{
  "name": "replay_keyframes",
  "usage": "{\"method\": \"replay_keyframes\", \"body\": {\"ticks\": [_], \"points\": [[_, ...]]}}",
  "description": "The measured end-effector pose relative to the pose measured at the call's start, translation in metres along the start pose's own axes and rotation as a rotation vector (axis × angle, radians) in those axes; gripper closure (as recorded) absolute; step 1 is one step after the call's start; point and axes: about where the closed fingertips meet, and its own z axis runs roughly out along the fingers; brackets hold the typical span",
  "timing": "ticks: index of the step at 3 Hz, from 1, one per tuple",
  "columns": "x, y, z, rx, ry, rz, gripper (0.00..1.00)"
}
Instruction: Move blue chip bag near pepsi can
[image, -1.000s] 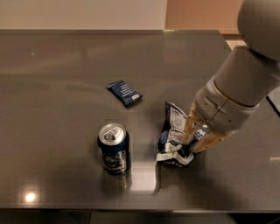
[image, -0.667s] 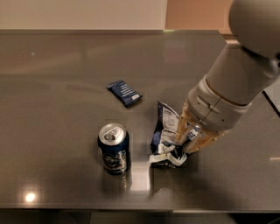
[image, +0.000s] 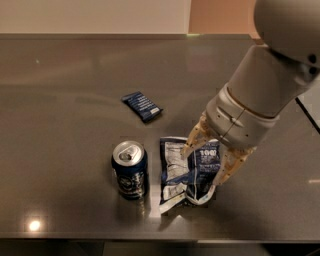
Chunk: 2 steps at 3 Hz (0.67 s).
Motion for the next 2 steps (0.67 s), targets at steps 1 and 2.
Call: {"method": "replay_keyframes", "body": {"ticks": [1,2], "points": [[-0.0009,-0.0013,-0.0013,0.005,0.006,-0.002,0.0],[-0.0009,-0.0014,-0.0013,0.006,0.006,-0.002,0.0]]}}
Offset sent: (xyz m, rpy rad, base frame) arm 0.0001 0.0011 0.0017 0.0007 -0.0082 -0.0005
